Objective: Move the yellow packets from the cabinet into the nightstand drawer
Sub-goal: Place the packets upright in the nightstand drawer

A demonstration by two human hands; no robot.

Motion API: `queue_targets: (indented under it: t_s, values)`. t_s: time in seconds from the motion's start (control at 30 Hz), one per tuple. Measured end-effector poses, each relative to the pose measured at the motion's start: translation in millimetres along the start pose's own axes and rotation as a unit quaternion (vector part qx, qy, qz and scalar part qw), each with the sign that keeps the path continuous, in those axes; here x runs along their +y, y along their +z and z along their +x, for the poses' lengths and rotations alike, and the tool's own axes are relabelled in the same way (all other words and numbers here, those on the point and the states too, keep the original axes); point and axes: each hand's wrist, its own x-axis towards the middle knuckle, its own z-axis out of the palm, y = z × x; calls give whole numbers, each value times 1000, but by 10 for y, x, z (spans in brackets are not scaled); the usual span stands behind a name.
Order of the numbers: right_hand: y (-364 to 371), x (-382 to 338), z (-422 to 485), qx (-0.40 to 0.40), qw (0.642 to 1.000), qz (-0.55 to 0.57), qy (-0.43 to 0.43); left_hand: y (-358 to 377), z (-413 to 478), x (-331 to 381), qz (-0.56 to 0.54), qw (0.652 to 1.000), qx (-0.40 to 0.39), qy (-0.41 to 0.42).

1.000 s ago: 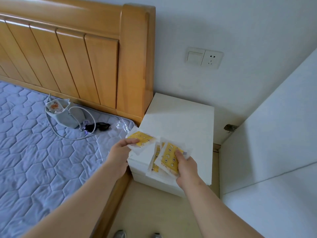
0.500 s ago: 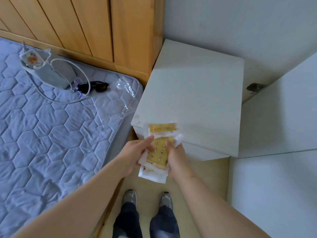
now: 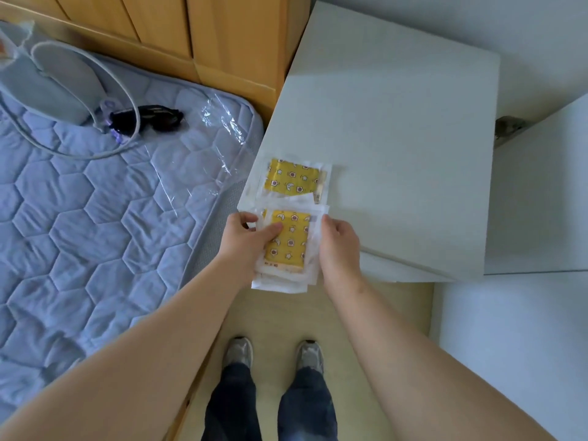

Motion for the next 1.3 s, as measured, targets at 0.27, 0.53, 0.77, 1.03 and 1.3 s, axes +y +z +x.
queue_targets:
  t_s: [0.27,0.53,0.77,1.03,1.3]
  values:
    - [80,-370,307,-50,892,-386,-231,-112,54,206,-79,995,30,55]
    - [181,-173,221,-130,824,-491,-250,-105,219,130,-104,986,109,73]
    - [212,2,46,-147,864,-400,-268,-211,247,106,-187,979,80,-22]
    - [40,151,-136,-188,932,-181,-252,-481,163,51,-177,982,-10,-67]
    - [-253,559,18,-85,769,-556,-304,-663,66,-165,-162,983,-35,-79]
